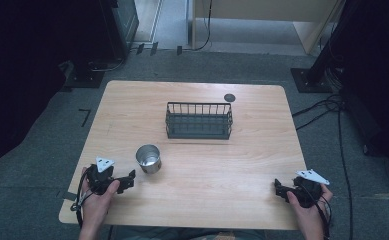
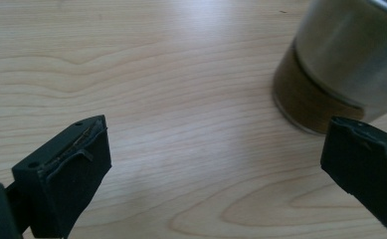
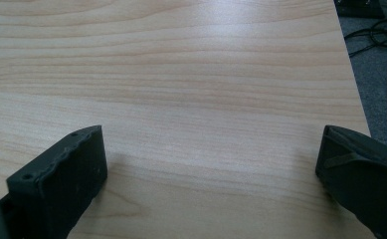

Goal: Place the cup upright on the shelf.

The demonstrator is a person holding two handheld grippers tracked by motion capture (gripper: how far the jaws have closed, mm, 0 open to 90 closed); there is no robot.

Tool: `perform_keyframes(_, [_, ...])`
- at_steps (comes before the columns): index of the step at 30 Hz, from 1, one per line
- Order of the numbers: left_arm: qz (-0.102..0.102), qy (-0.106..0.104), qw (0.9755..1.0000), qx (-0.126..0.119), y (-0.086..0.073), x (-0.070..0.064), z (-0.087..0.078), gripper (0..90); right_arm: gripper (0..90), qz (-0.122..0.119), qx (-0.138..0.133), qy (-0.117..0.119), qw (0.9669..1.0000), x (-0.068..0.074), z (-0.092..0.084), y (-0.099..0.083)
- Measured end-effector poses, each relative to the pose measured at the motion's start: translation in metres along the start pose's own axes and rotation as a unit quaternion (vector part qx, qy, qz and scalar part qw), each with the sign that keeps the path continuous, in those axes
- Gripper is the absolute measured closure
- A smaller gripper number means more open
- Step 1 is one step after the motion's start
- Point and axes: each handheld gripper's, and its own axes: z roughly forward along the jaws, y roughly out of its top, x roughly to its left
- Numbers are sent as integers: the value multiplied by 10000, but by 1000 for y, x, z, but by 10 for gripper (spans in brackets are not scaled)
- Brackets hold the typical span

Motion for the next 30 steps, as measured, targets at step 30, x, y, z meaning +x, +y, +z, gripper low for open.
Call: perform_keyframes(30, [320,-300,9990,28,11,-37,19,0,0,1,0,0,10000,0,0,0])
